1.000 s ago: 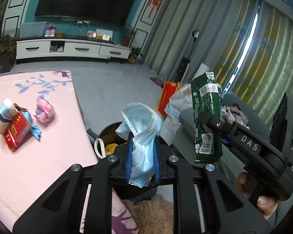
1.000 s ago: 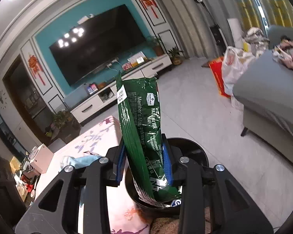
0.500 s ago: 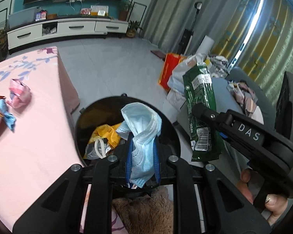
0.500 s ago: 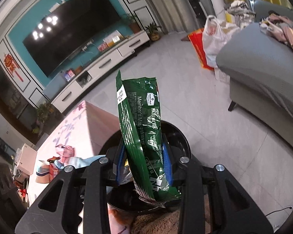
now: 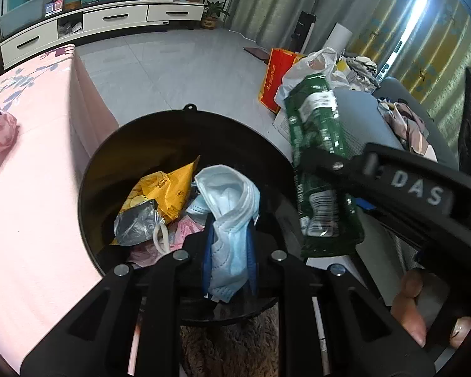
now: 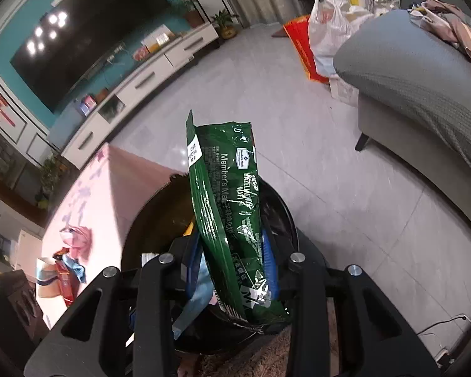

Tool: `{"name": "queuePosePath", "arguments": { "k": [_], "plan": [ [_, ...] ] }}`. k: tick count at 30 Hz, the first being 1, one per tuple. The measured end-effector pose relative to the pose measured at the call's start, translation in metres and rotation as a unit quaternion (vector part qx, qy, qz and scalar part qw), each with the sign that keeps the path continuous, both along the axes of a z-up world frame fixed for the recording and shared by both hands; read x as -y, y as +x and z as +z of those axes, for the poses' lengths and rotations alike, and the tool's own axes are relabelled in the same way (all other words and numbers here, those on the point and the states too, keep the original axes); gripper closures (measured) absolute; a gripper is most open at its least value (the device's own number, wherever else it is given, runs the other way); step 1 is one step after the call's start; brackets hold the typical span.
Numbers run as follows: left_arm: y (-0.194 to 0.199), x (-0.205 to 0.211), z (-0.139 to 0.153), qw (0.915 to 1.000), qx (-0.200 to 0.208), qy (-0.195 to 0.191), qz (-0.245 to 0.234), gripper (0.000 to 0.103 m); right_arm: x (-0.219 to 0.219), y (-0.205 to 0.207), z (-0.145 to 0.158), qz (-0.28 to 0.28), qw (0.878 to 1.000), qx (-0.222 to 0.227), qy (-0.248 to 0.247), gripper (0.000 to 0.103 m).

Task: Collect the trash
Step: 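Carry the mask and green bag to the black bin and release both, then grasp the white paper cup with the left tool while the right grasps the red cigarette box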

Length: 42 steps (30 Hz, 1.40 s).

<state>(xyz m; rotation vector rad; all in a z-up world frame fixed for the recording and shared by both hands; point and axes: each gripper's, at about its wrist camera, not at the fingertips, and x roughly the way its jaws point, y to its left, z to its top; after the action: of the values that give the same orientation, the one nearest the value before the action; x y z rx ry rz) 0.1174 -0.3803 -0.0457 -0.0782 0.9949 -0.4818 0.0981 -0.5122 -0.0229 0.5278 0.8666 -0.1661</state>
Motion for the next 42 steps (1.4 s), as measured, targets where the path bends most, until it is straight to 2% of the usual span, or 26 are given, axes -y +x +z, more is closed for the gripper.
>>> {"name": "queuePosePath", "arguments": {
  "k": [4, 6, 7, 8, 9, 11, 14, 16, 25, 31, 33, 37, 41, 42],
  "plan": [
    [0.0, 0.004, -0.001, 1.0, -0.002, -0.001, -0.004, 0.08, 0.002, 0.002, -0.004, -0.001, 1.0, -0.006, 0.008, 0.066],
    [-0.001, 0.003, 0.002, 1.0, 0.001, -0.002, 0.0, 0.069, 0.003, 0.001, -0.003, -0.003, 1.0, -0.003, 0.018, 0.055],
    [-0.002, 0.002, 0.003, 1.0, 0.004, -0.004, 0.001, 0.056, 0.004, 0.0, -0.003, -0.006, 1.0, 0.0, 0.027, 0.05],
    [-0.004, 0.0, 0.006, 0.9999, 0.009, -0.006, 0.003, 0.04, 0.006, -0.001, -0.002, -0.008, 0.999, 0.004, 0.035, 0.037],
    [-0.005, -0.002, 0.009, 0.9998, 0.014, -0.008, 0.006, 0.034, 0.006, -0.002, -0.001, -0.01, 0.999, 0.008, 0.041, 0.027],
    [-0.01, -0.01, 0.017, 0.9995, 0.027, -0.014, 0.012, 0.016, 0.007, -0.006, 0.004, -0.016, 0.998, 0.024, 0.047, 0.02],
    [-0.016, -0.028, 0.032, 0.9981, 0.047, -0.024, 0.032, 0.008, 0.005, -0.012, 0.013, -0.027, 0.998, 0.048, 0.043, 0.009],
    [-0.02, -0.041, 0.041, 0.9968, 0.058, -0.024, 0.049, 0.004, 0.001, -0.013, 0.017, -0.027, 0.997, 0.058, 0.038, 0.007],
    [-0.045, -0.137, 0.076, 0.9829, 0.101, -0.022, 0.152, 0.003, -0.029, -0.01, 0.031, 0.0, 0.997, 0.071, 0.008, 0.003],
    [-0.063, -0.227, 0.095, 0.9659, 0.111, -0.002, 0.234, 0.003, -0.062, -0.004, 0.036, 0.041, 0.997, 0.07, -0.011, 0.003],
    [-0.07, -0.267, 0.097, 0.9565, 0.115, 0.012, 0.268, 0.003, -0.078, -0.002, 0.036, 0.064, 0.995, 0.073, -0.009, 0.003],
    [-0.078, -0.338, 0.082, 0.9394, 0.102, 0.034, 0.325, 0.003, -0.114, 0.006, 0.036, 0.109, 0.991, 0.072, -0.005, 0.003],
    [-0.078, -0.394, 0.056, 0.9252, 0.062, 0.003, 0.374, 0.003, -0.169, 0.02, 0.033, 0.167, 0.984, 0.058, 0.001, 0.004],
    [-0.077, -0.402, 0.052, 0.9242, 0.051, -0.003, 0.379, 0.003, -0.184, 0.025, 0.033, 0.182, 0.982, 0.055, 0.008, 0.004]
  ]
}}
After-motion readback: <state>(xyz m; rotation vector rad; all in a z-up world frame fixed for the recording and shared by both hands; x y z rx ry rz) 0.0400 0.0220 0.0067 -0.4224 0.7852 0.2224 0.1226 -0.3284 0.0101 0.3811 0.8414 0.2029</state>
